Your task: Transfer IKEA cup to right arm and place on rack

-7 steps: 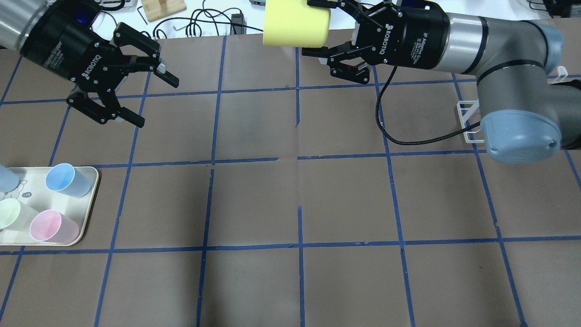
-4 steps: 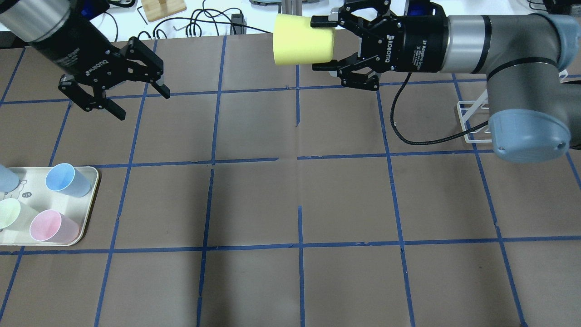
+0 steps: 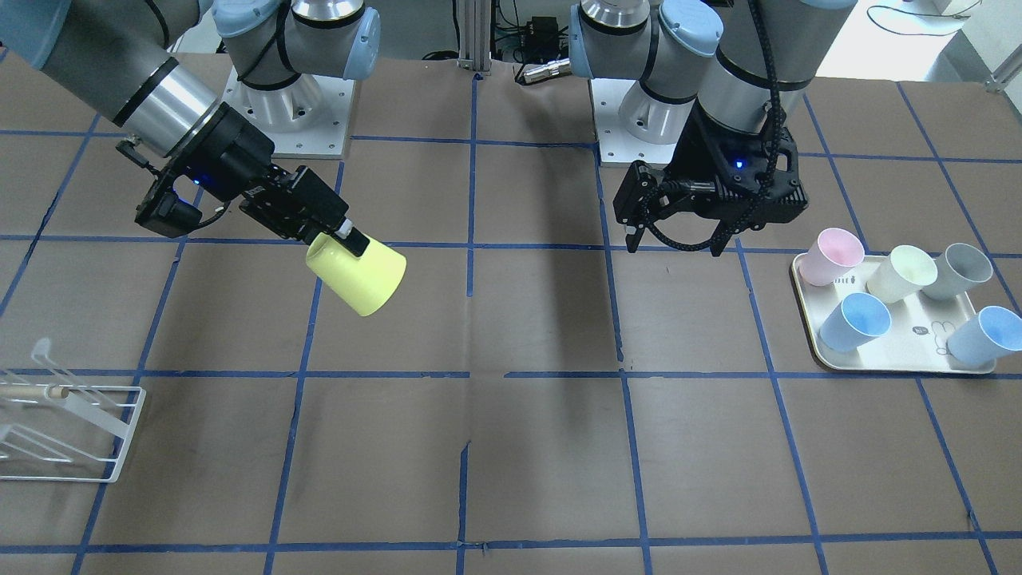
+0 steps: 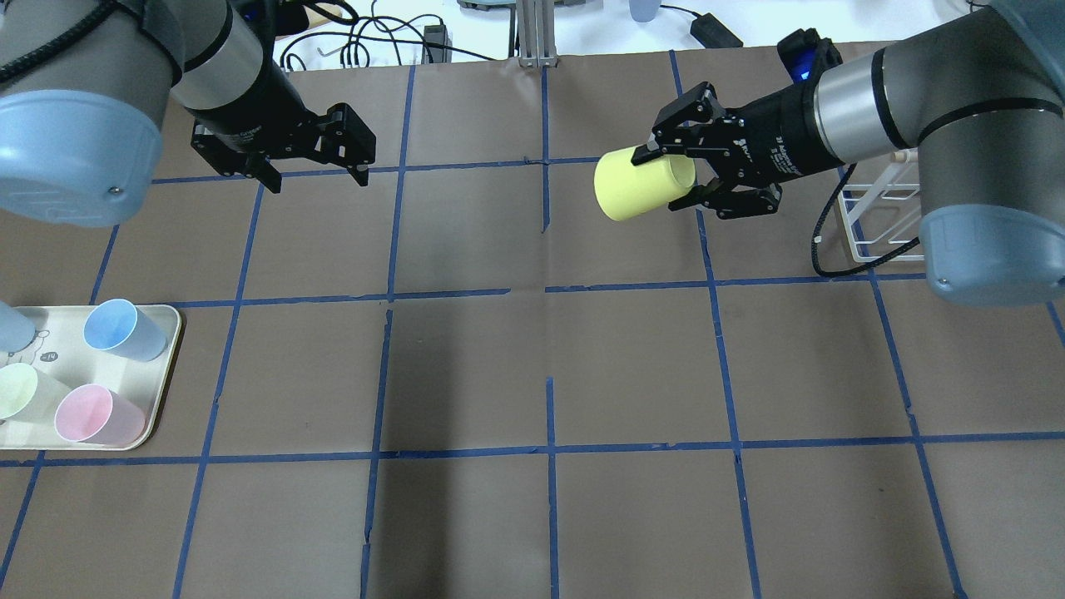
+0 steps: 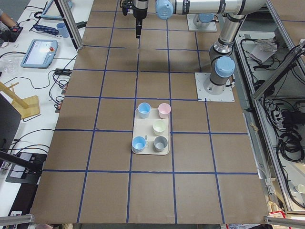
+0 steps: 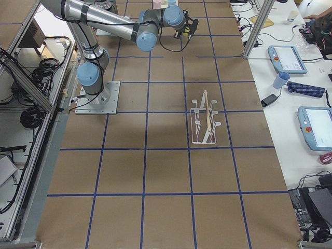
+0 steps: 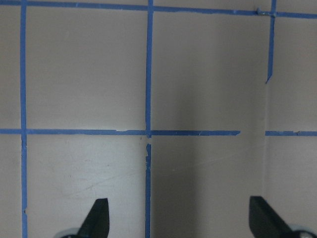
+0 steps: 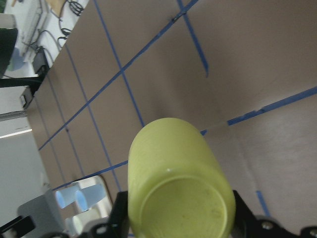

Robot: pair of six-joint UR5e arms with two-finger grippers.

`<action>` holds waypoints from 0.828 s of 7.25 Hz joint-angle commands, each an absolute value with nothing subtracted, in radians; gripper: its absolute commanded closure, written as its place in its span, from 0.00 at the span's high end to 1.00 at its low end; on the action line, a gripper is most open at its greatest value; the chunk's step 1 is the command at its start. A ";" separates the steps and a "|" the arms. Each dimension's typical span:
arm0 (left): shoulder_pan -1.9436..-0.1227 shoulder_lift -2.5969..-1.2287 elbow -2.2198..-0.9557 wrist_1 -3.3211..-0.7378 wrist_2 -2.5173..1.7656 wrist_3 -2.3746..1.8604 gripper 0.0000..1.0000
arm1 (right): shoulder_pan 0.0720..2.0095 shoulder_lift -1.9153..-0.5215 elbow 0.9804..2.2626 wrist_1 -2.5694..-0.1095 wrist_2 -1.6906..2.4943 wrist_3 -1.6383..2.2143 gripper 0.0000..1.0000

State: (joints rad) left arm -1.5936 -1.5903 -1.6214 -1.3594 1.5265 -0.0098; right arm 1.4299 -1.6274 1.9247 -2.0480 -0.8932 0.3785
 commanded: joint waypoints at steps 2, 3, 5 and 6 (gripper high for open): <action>-1.592 -1.586 -1.573 -1.475 1.534 -0.067 1.00 | 1.428 -1.647 1.858 -1.889 -1.321 0.099 0.39; -1.592 -1.588 -1.568 -1.476 1.537 -0.078 1.00 | 1.427 -1.638 1.795 -1.837 -1.464 0.006 0.37; -1.592 -1.583 -1.568 -1.477 1.536 -0.078 1.00 | 1.381 -1.632 1.769 -1.836 -1.635 -0.212 0.33; -1.589 -1.580 -1.569 -1.477 1.536 -0.077 1.00 | 1.311 -1.629 1.769 -1.838 -1.634 -0.303 0.33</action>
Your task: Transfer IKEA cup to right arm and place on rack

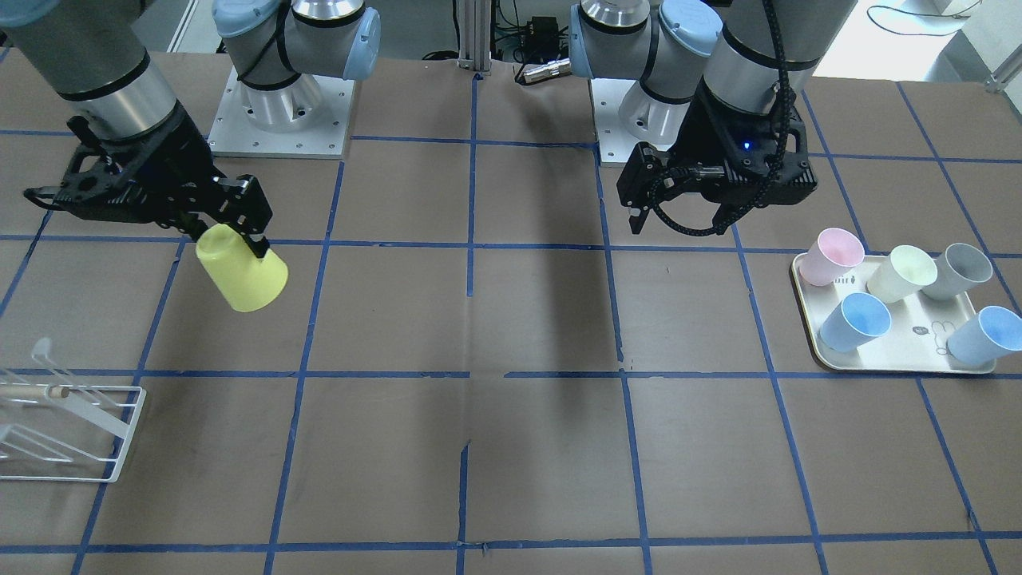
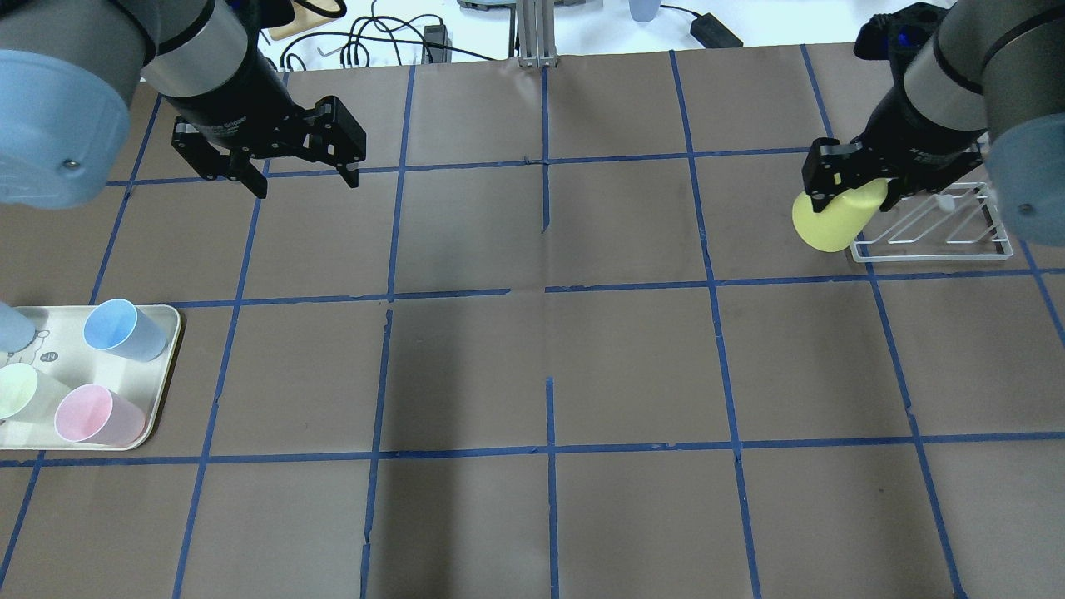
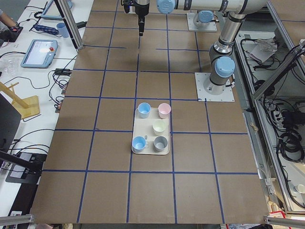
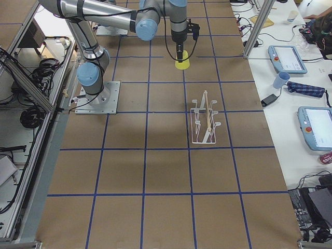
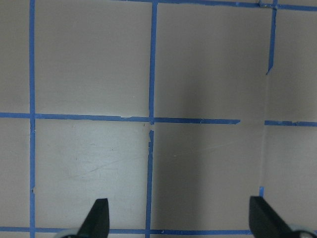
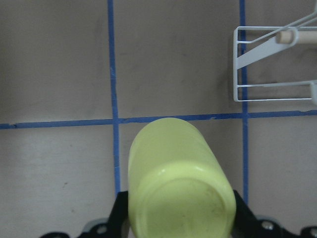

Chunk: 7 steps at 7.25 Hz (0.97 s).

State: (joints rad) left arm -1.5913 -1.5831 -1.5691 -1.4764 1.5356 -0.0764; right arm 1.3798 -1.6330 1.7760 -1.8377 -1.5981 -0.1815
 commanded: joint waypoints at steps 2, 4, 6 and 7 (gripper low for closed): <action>-1.582 -1.578 -1.566 -1.477 1.536 -0.077 1.00 | 1.186 -1.602 1.758 -1.850 -1.629 -0.502 0.33; -1.582 -1.571 -1.571 -1.485 1.534 -0.077 1.00 | 1.152 -1.536 1.711 -1.874 -1.626 -0.579 0.33; -1.582 -1.572 -1.568 -1.488 1.534 -0.077 1.00 | 1.152 -1.456 1.675 -1.907 -1.618 -0.583 0.33; -1.583 -1.569 -1.568 -1.489 1.534 -0.077 1.00 | 1.152 -1.428 1.675 -1.949 -1.621 -0.584 0.33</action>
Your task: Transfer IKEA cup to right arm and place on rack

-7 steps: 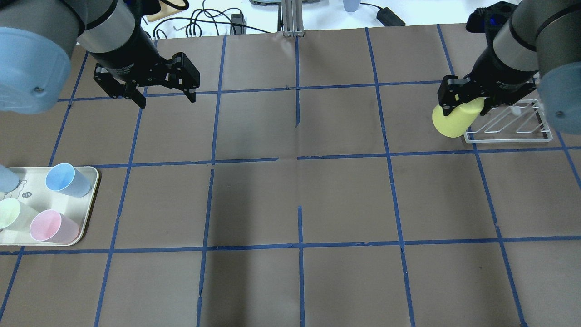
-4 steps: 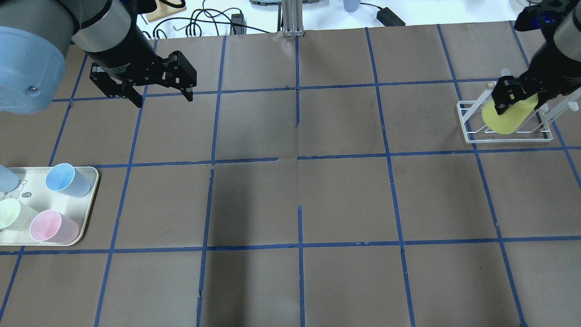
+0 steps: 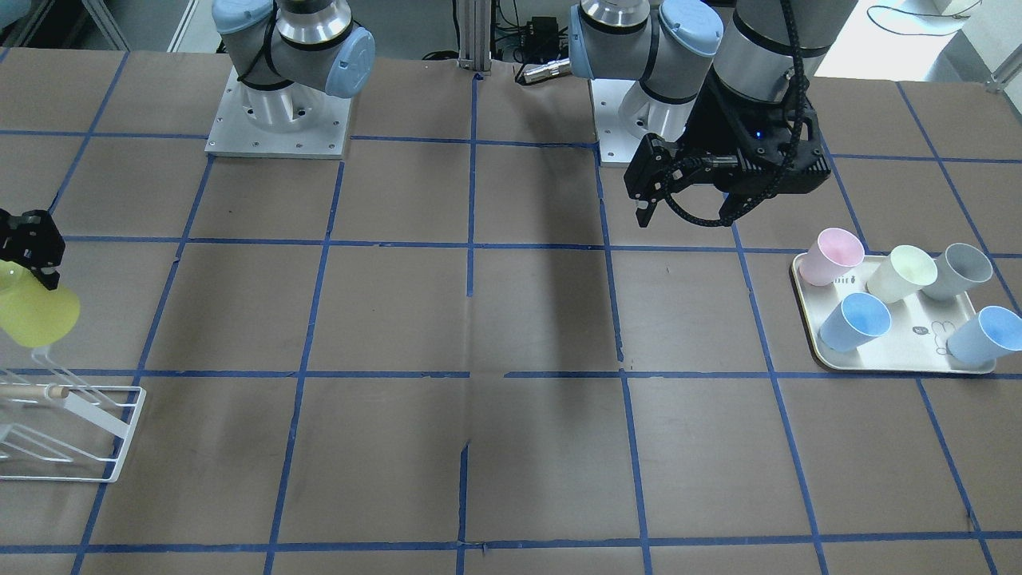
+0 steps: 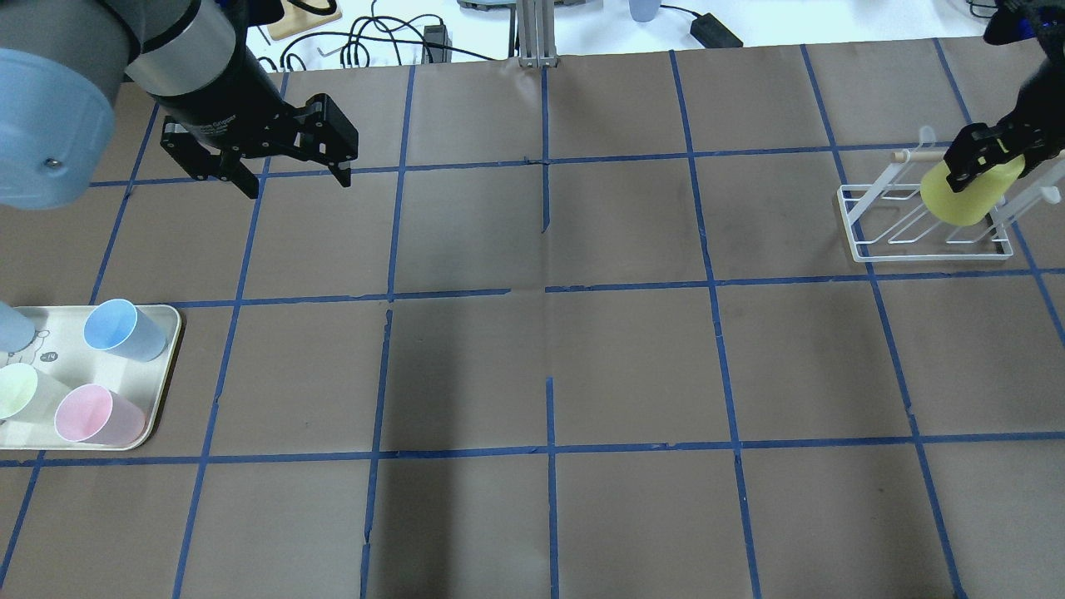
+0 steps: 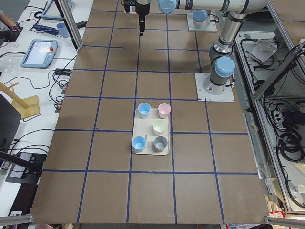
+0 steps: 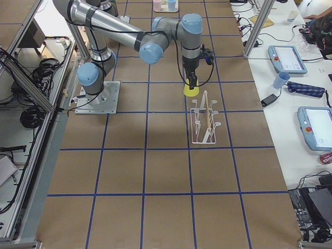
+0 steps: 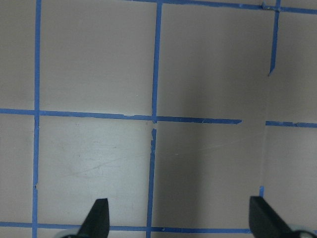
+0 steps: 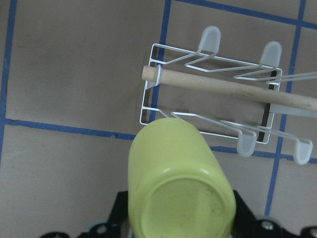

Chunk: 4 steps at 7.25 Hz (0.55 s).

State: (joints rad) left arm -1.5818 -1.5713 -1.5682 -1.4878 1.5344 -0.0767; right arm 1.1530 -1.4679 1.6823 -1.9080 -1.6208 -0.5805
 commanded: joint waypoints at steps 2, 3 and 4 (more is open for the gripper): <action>-1.583 -1.566 -1.566 -1.494 1.534 -0.077 1.00 | 1.151 -1.399 1.674 -1.977 -1.626 -0.584 0.33; -1.583 -1.566 -1.568 -1.494 1.534 -0.077 1.00 | 1.150 -1.391 1.677 -1.980 -1.621 -0.583 0.33; -1.583 -1.563 -1.569 -1.496 1.534 -0.077 1.00 | 1.150 -1.376 1.674 -1.982 -1.620 -0.583 0.33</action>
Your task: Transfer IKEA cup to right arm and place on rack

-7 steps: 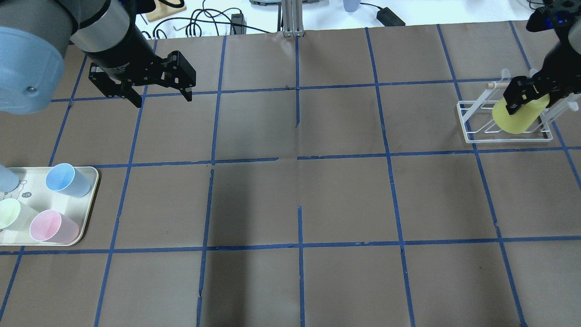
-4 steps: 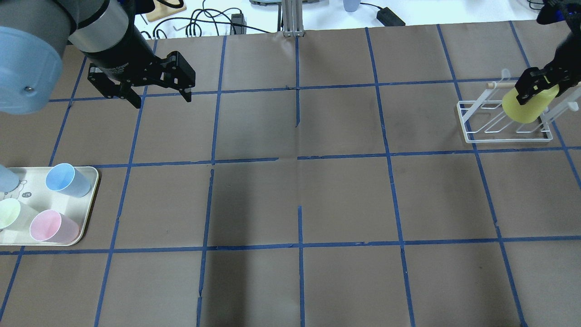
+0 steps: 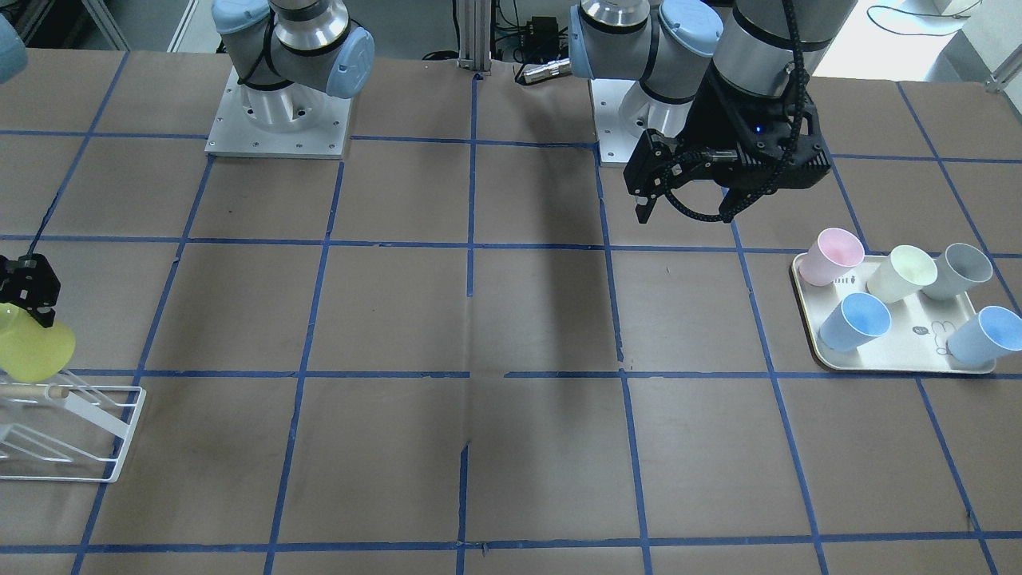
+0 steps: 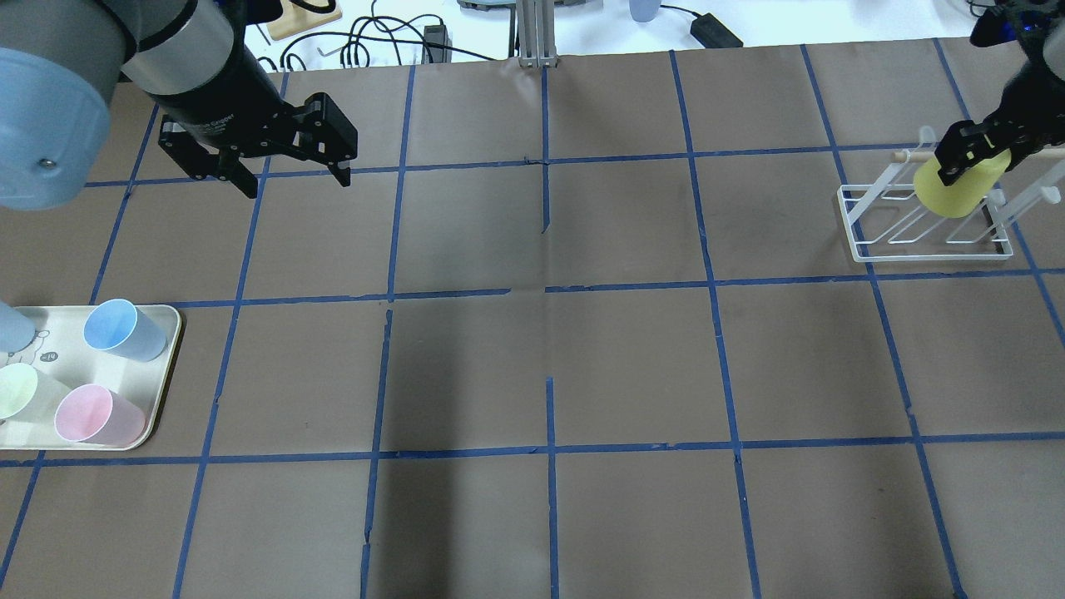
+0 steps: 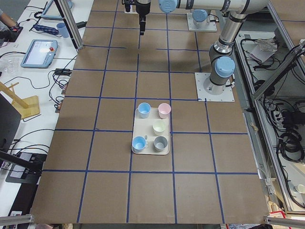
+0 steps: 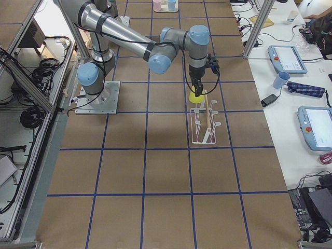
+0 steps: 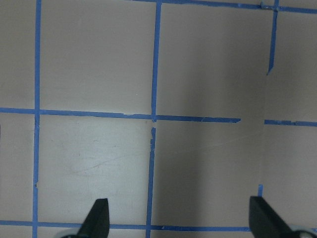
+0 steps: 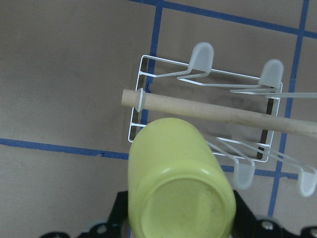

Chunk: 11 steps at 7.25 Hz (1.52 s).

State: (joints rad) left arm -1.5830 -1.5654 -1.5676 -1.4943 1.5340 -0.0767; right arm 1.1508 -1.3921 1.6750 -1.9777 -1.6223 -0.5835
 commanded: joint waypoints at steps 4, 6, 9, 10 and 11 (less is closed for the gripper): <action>-1.582 -1.560 -1.571 -1.497 1.534 -0.077 1.00 | 1.150 -1.345 1.672 -1.983 -1.621 -0.574 0.33; -1.578 -1.560 -1.571 -1.497 1.534 -0.072 1.00 | 1.149 -1.316 1.677 -2.031 -1.621 -0.580 0.33; -1.578 -1.560 -1.572 -1.497 1.534 -0.072 1.00 | 1.143 -1.295 1.683 -2.031 -1.618 -0.571 0.33; -1.577 -1.560 -1.571 -1.497 1.534 -0.072 1.00 | 1.143 -1.286 1.683 -2.031 -1.618 -0.571 0.33; -1.577 -1.560 -1.571 -1.496 1.534 -0.071 1.00 | 1.143 -1.278 1.686 -2.031 -1.620 -0.569 0.35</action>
